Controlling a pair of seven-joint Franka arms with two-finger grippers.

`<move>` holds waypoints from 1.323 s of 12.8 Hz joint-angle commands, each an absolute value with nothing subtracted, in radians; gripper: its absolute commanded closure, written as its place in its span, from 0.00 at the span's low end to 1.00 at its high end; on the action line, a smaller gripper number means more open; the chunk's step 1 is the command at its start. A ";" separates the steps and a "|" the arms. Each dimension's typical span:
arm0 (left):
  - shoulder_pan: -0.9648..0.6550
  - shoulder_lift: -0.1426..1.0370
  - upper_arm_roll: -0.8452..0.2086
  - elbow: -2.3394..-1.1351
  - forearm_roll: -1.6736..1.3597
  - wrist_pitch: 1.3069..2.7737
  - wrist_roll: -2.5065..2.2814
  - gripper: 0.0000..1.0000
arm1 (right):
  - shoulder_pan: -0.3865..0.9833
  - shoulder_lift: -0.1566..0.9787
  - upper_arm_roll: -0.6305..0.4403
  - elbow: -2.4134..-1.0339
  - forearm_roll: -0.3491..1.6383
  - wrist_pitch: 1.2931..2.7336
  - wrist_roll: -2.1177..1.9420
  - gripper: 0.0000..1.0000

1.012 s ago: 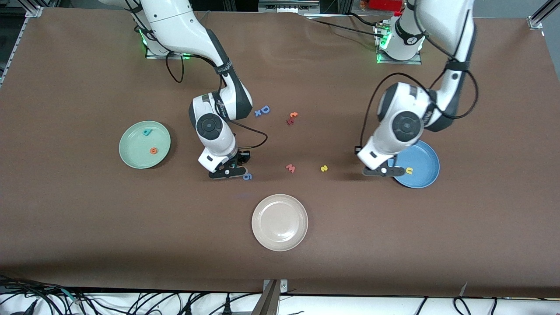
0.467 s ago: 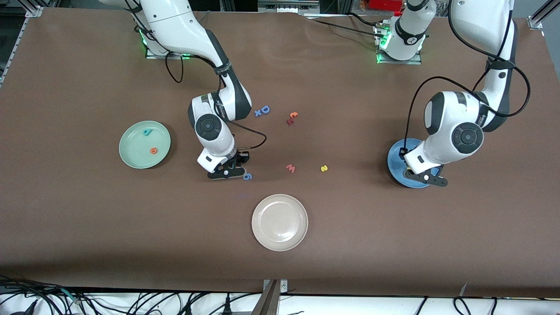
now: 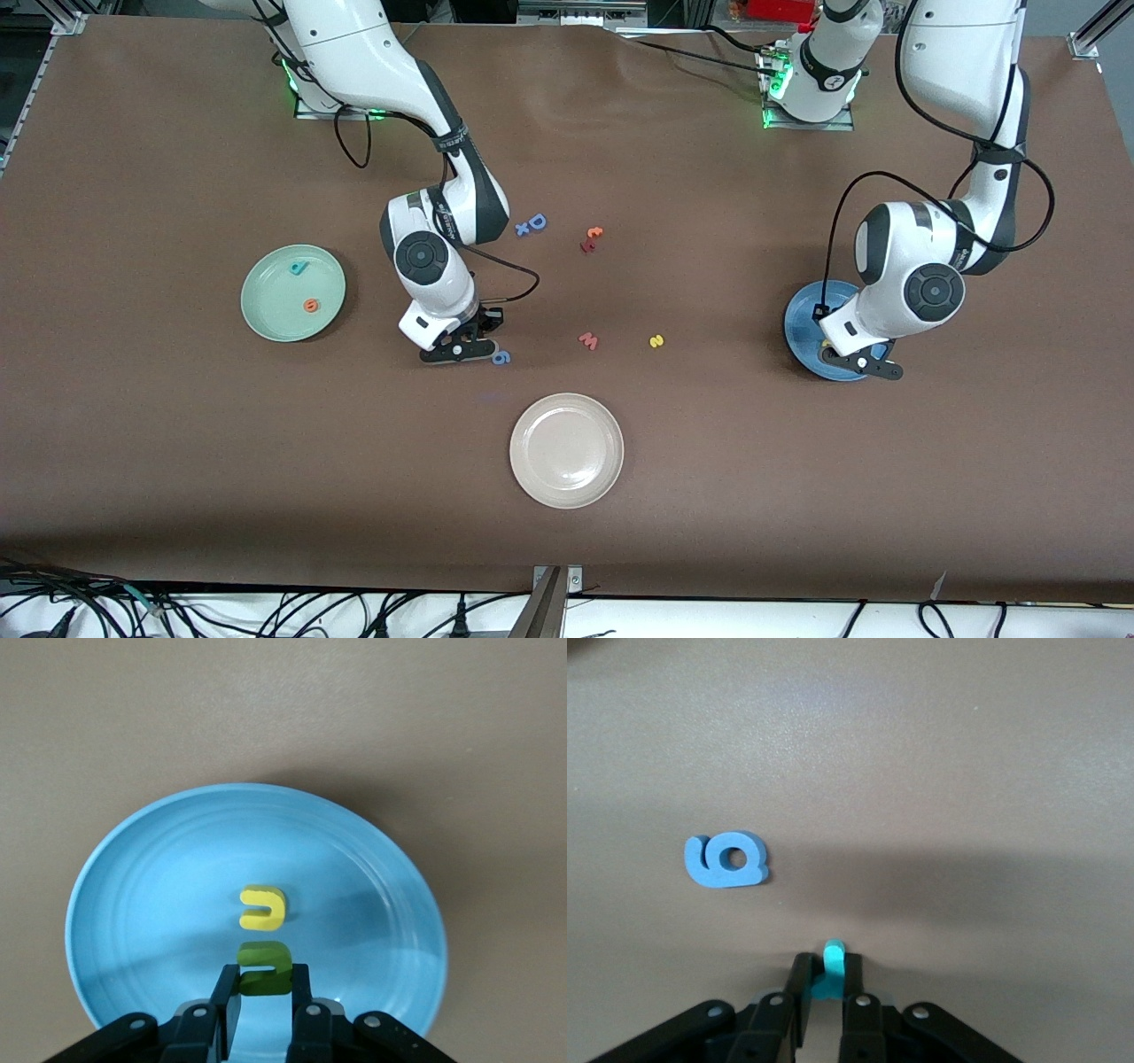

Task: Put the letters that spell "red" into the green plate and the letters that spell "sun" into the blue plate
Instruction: 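Carry the teal j to the green plate while the left gripper reaches the yellow 2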

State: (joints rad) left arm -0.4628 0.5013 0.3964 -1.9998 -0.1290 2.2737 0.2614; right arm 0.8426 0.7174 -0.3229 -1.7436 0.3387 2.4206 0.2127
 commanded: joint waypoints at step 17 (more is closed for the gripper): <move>-0.543 0.449 0.351 -1.982 -0.373 2.289 0.096 0.01 | 0.839 0.509 -0.830 -2.066 0.337 2.072 -0.695 1.00</move>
